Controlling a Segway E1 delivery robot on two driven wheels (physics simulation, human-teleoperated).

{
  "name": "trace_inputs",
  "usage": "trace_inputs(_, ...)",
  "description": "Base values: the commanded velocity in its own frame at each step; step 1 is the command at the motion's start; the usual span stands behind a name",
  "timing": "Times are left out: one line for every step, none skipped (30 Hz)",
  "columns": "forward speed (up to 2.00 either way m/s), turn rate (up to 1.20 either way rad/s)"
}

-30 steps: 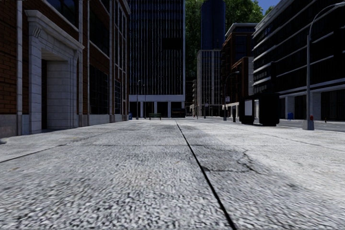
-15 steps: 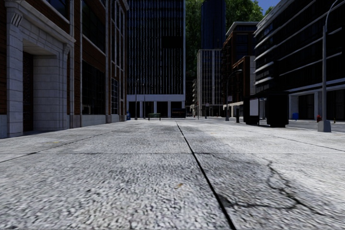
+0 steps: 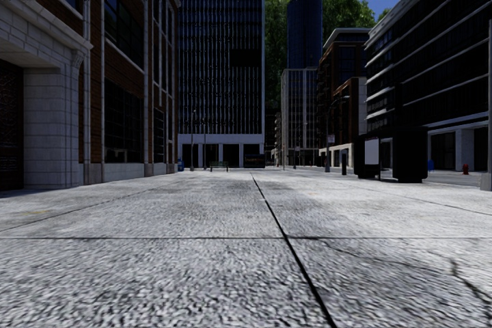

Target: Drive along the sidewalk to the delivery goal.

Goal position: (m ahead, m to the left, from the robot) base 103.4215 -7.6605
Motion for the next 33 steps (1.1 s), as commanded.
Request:
trace_inputs(2.00,0.00)
trace_inputs(2.00,0.00)
trace_inputs(2.00,0.00)
trace_inputs(2.00,0.00)
trace_inputs(2.00,0.00)
trace_inputs(2.00,0.00)
trace_inputs(2.00,0.00)
trace_inputs(2.00,0.00)
trace_inputs(2.00,0.00)
trace_inputs(2.00,0.00)
trace_inputs(2.00,0.00)
trace_inputs(2.00,0.00)
trace_inputs(2.00,0.00)
trace_inputs(2.00,0.00)
trace_inputs(2.00,0.00)
trace_inputs(2.00,0.00)
trace_inputs(2.00,0.00)
trace_inputs(2.00,0.00)
trace_inputs(2.00,0.00)
trace_inputs(2.00,0.00)
trace_inputs(2.00,0.00)
trace_inputs(2.00,0.00)
trace_inputs(2.00,0.00)
trace_inputs(2.00,0.00)
trace_inputs(2.00,0.00)
trace_inputs(2.00,0.00)
trace_inputs(2.00,0.00)
trace_inputs(2.00,0.00)
trace_inputs(2.00,0.00)
trace_inputs(2.00,0.00)
trace_inputs(2.00,0.00)
trace_inputs(2.00,0.00)
trace_inputs(2.00,0.00)
